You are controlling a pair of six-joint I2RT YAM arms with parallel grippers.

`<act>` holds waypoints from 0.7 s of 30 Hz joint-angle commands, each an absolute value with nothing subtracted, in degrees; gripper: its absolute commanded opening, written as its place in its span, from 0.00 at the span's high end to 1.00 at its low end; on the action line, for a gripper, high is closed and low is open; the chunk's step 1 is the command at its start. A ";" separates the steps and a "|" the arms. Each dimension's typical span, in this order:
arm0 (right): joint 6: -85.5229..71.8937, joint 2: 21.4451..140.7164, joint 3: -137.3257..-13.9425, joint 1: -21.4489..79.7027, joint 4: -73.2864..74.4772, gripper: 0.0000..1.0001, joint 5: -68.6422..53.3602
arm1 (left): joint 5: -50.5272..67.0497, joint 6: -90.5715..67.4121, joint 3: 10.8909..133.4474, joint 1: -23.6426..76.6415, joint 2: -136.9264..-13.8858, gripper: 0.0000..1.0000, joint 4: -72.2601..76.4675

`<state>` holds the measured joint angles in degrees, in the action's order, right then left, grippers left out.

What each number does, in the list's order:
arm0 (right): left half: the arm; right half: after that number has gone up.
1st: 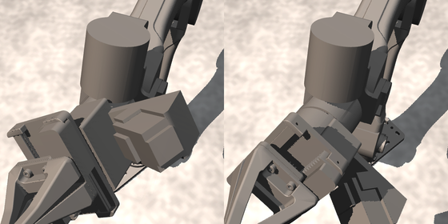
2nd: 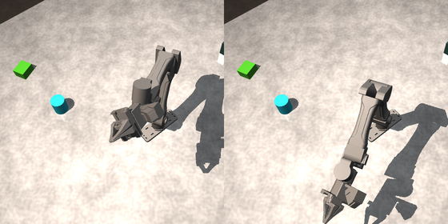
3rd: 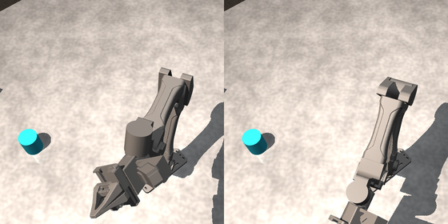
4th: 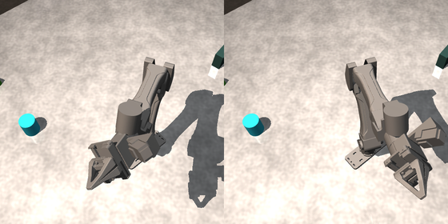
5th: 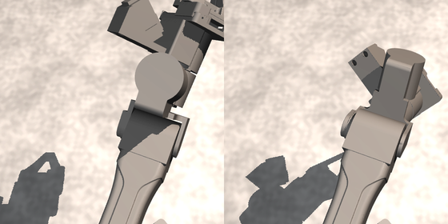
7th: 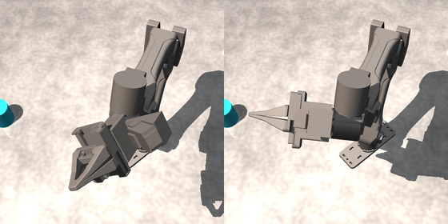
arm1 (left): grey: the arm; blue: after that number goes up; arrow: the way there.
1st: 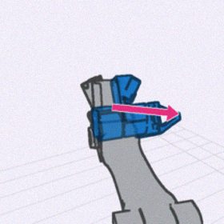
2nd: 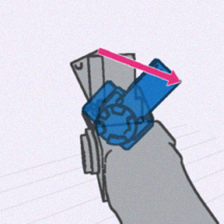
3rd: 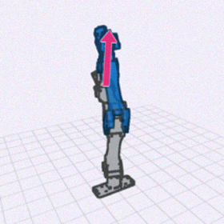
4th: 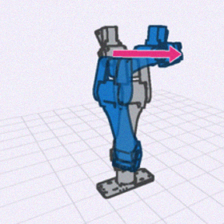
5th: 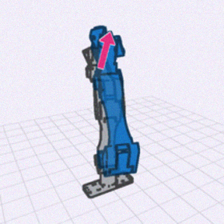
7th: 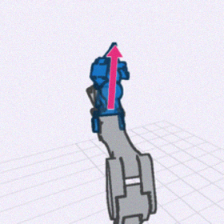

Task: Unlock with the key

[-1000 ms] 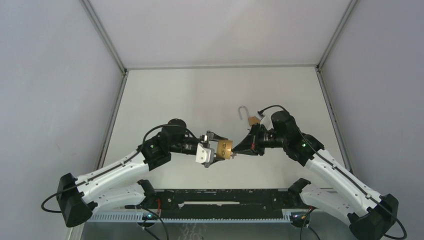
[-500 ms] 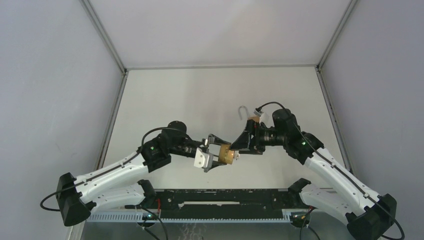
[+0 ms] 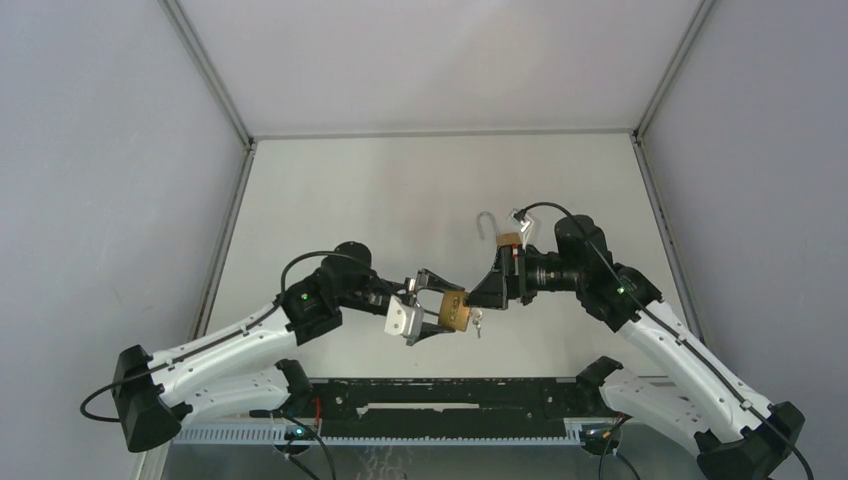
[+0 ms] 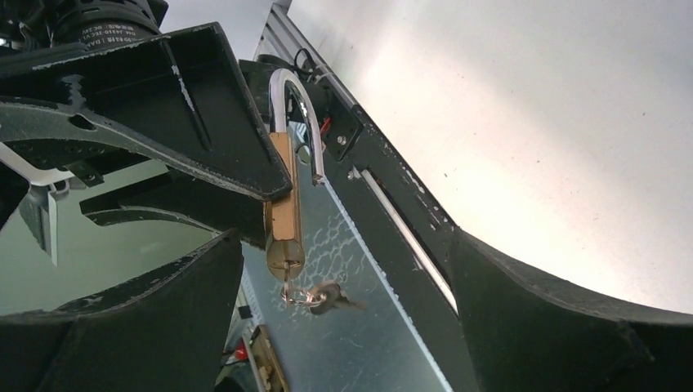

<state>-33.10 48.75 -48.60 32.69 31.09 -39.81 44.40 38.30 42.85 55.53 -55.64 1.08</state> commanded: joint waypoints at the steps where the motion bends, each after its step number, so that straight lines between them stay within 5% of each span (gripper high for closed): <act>1: -29.87 47.56 -50.74 33.44 27.47 0.01 -41.28 | 47.70 37.09 44.23 55.63 -54.53 1.00 8.64; 12: -31.79 49.16 -50.71 43.68 22.54 0.10 -36.47 | 47.56 34.30 44.95 55.63 -54.63 1.00 11.49; 21: -37.87 48.00 -46.73 46.71 15.07 0.40 -31.11 | 47.49 33.43 44.91 55.63 -54.38 1.00 12.07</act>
